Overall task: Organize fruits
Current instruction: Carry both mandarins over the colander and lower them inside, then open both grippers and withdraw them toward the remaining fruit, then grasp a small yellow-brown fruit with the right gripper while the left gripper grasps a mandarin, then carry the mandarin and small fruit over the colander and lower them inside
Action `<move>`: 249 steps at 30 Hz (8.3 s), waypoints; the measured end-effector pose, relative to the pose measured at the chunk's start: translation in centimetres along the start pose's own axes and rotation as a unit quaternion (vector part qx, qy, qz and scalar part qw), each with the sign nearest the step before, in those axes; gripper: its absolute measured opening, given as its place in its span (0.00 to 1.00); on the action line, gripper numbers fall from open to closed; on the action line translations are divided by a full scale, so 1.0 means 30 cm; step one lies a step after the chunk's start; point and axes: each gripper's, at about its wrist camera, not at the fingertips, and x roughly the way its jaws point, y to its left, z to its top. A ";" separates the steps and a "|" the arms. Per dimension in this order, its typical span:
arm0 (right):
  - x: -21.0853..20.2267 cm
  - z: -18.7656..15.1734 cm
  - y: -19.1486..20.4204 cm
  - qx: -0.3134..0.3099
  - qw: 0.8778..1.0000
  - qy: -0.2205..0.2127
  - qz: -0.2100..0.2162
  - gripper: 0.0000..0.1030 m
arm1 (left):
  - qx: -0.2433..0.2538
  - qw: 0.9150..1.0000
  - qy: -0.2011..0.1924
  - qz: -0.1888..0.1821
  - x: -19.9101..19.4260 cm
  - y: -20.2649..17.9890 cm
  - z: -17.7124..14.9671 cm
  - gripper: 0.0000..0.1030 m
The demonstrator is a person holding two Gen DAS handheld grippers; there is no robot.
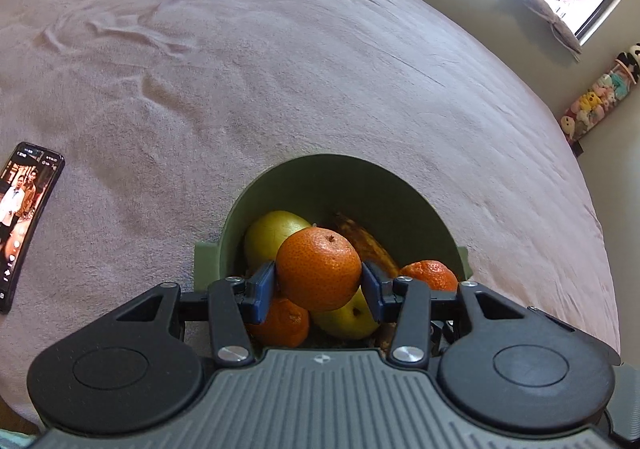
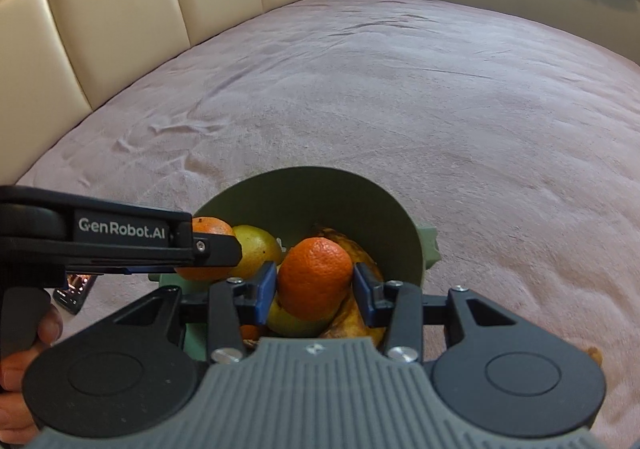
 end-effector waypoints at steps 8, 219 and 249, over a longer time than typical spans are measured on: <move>0.061 0.027 0.004 -0.028 1.000 -0.003 -0.003 0.38 | -0.003 1.000 -0.006 -0.008 0.038 0.003 0.001 0.50; -0.378 -0.255 -0.361 0.210 0.962 -0.054 -0.165 0.19 | 0.245 0.964 -0.058 -0.084 -0.081 -0.523 -0.310 0.46; -0.169 -0.060 -0.035 0.058 0.995 -0.070 -0.035 0.20 | 0.051 0.997 -0.034 -0.038 -0.108 -0.059 -0.027 0.46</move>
